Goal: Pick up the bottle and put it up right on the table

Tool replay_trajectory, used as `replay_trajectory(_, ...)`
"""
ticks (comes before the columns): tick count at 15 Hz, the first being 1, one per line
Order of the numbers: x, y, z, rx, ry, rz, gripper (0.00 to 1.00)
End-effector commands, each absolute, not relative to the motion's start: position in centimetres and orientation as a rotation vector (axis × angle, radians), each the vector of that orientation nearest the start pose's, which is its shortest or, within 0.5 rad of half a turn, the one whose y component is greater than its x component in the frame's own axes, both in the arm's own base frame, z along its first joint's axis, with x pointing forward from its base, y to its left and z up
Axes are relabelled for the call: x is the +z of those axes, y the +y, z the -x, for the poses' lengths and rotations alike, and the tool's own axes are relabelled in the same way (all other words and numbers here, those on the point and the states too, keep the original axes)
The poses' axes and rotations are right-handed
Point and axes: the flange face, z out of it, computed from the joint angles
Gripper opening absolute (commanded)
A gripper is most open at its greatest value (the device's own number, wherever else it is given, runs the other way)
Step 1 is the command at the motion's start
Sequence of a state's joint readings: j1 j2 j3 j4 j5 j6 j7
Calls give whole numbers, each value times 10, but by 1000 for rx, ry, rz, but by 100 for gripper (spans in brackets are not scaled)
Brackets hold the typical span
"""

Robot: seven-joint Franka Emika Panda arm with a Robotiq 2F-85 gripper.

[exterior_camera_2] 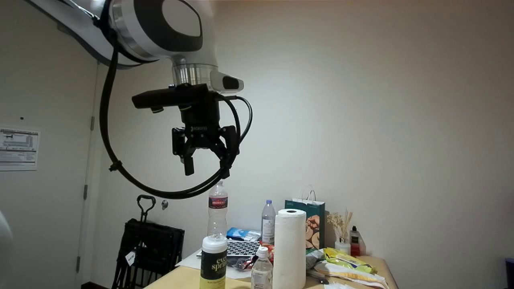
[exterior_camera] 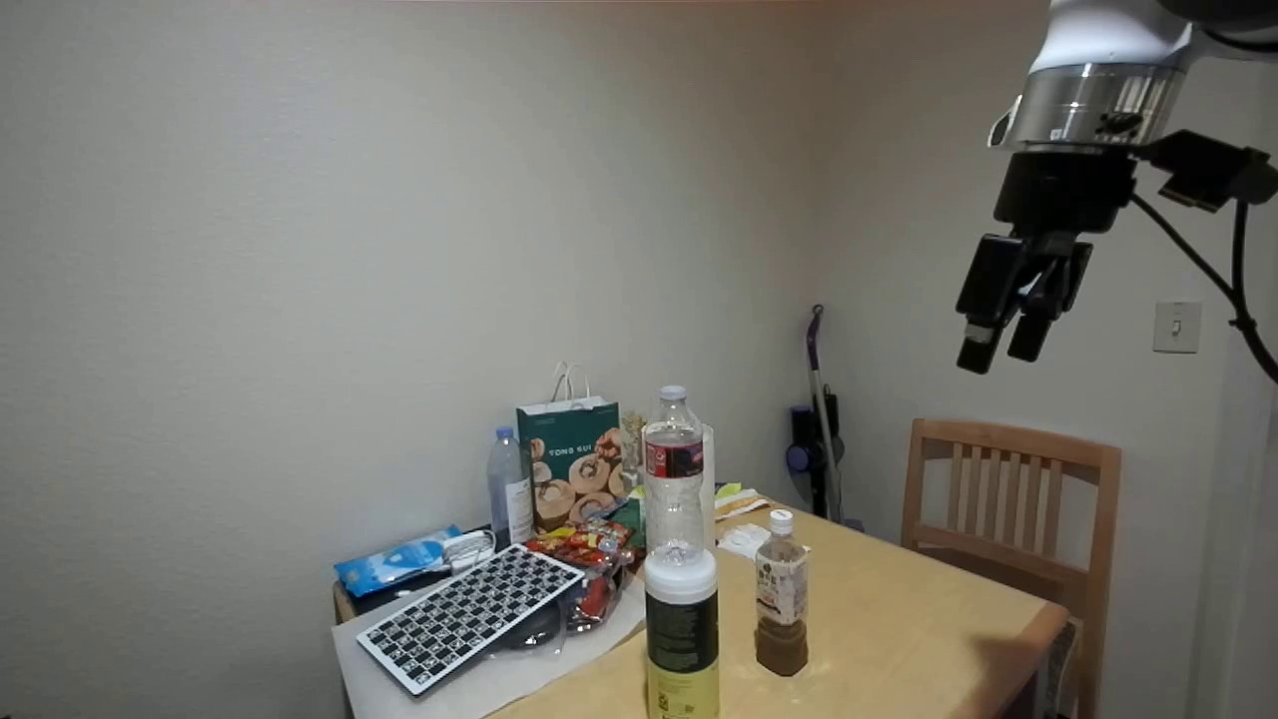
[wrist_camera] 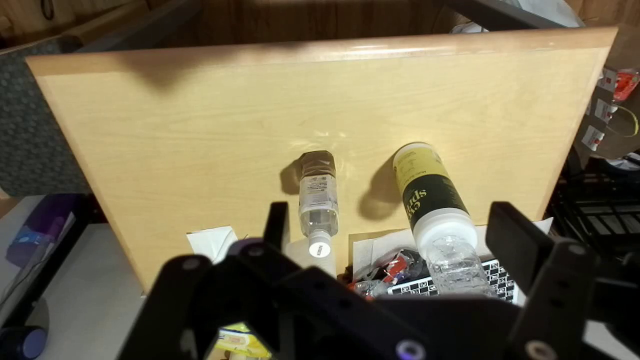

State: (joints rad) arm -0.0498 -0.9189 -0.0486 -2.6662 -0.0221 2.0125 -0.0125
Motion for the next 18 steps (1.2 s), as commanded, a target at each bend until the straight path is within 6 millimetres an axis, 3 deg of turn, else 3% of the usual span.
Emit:
replay_trajectory(1,524,-33,-303,-414,101,3107,100)
replay_trajectory(13,525,-34,-306,-381,62,3133,100)
replay_trajectory(16,530,-35,-330,-266,-72,3246,100)
replay_trajectory(18,542,-28,-354,-321,-190,3310,100)
